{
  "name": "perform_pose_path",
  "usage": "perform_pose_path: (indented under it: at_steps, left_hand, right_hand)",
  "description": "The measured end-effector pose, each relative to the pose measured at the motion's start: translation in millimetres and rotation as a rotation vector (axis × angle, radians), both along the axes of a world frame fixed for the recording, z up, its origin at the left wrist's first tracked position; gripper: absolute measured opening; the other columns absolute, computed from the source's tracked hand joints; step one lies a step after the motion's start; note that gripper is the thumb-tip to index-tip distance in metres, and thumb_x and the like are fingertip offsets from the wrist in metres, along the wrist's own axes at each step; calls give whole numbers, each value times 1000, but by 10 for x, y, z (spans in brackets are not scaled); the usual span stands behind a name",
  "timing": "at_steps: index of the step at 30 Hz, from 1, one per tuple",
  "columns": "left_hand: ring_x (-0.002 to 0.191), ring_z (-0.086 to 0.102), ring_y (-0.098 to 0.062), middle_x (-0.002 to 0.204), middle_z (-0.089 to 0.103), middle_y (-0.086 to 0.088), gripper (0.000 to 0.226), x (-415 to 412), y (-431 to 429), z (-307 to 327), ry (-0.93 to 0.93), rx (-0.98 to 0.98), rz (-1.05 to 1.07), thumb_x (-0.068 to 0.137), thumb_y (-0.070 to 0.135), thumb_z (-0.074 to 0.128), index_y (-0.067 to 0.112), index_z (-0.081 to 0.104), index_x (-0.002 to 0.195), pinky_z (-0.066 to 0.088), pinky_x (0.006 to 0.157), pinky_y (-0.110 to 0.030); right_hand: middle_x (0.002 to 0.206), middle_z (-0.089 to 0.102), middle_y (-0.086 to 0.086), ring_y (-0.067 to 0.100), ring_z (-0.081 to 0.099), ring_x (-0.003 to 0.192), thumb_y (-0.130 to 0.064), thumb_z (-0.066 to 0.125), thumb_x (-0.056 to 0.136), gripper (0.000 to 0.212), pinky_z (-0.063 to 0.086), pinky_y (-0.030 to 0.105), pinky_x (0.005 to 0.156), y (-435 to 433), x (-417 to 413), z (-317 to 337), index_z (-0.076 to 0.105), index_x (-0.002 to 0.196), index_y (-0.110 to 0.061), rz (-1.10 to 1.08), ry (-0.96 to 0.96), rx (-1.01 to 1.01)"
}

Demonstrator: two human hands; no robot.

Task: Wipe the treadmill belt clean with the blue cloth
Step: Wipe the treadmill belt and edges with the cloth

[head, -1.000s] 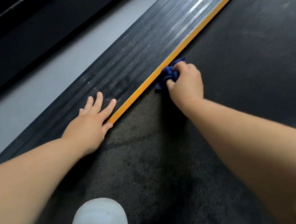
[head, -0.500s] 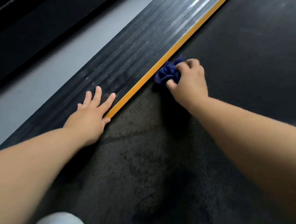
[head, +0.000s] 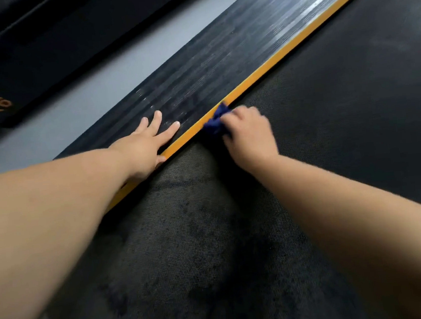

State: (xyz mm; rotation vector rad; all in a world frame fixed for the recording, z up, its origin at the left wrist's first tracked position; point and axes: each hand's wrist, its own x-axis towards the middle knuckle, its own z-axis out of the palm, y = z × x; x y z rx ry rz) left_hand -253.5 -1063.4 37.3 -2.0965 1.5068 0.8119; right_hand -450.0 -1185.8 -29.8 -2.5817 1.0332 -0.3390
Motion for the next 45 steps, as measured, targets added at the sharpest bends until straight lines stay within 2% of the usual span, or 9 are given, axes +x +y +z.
perform_pose_path:
  at_steps: [4, 16, 23, 25, 29, 34, 38, 42, 45]
  left_hand:
    - [145, -14, -23, 152, -32, 7, 77, -34, -8, -29, -23, 12, -11, 99, 28, 42, 47, -19, 142, 39, 105, -42]
    - [146, -9, -24, 155, -24, 7, 74, -76, 20, -63, -78, -72, -28, 100, 25, 39, 49, -17, 142, 48, 91, -43]
    - [146, -8, -25, 155, -24, 4, 75, -30, 38, -113, -89, -98, -74, 100, 30, 39, 46, -20, 142, 49, 92, -43]
    - [146, -9, -24, 155, -25, 5, 72, -19, 32, -110, -84, -104, -84, 101, 32, 37, 47, -21, 142, 50, 91, -42]
    - [146, -10, -25, 155, -26, 5, 72, -27, 21, -109, -72, -95, -74, 101, 29, 37, 47, -20, 142, 52, 86, -41]
    - [146, -8, -24, 156, -21, 7, 74, 32, 23, -93, -66, -114, -94, 99, 33, 41, 47, -18, 143, 52, 86, -45]
    - [146, -8, -22, 156, -21, 8, 72, 35, 28, -78, -51, -118, -92, 99, 35, 41, 48, -14, 143, 50, 90, -46]
    - [146, -7, -24, 156, -21, 7, 73, 44, 29, -84, -81, -118, -121, 99, 35, 40, 47, -17, 143, 54, 81, -44]
    - [146, -6, -23, 156, -20, 6, 71, 40, 27, -77, -74, -125, -126, 99, 36, 40, 44, -15, 145, 50, 90, -48]
  right_hand:
    - [114, 53, 15, 36, 47, 98, -16, 53, 85, 27, 37, 40, 75, -290, -73, -130, 59, 111, -9, -396, -44, -3]
    - [145, 36, 8, 31, 39, 118, -35, 50, 90, 39, 33, 40, 92, -209, -83, -105, 51, 123, -14, -281, 0, 34]
    - [104, 61, 10, 32, 54, 79, -24, 46, 76, 28, 48, 37, 65, 511, -32, -37, 64, 93, -11, 302, -24, 19]
    - [104, 61, 11, 33, 55, 83, -24, 41, 78, 32, 48, 39, 67, 98, -112, 4, 65, 95, -12, 129, 1, -61]
    - [124, 49, 18, 38, 45, 109, -18, 50, 86, 30, 38, 41, 90, -767, -417, 47, 57, 114, -8, -623, 53, 7]
    - [106, 56, 15, 34, 50, 85, -14, 54, 78, 15, 38, 37, 74, 472, 203, -60, 61, 91, -9, -242, -125, 95]
    - [105, 60, 12, 34, 53, 83, -18, 43, 76, 29, 48, 39, 73, 781, 165, -33, 64, 94, -11, 163, -83, 99]
    - [111, 59, 16, 37, 52, 98, -11, 50, 79, 29, 39, 37, 83, -2, -62, -30, 65, 104, -10, -412, -49, 35]
    - [100, 61, 14, 36, 53, 91, -10, 51, 75, 22, 36, 37, 80, 480, 124, 5, 65, 92, -9, -250, -62, 81]
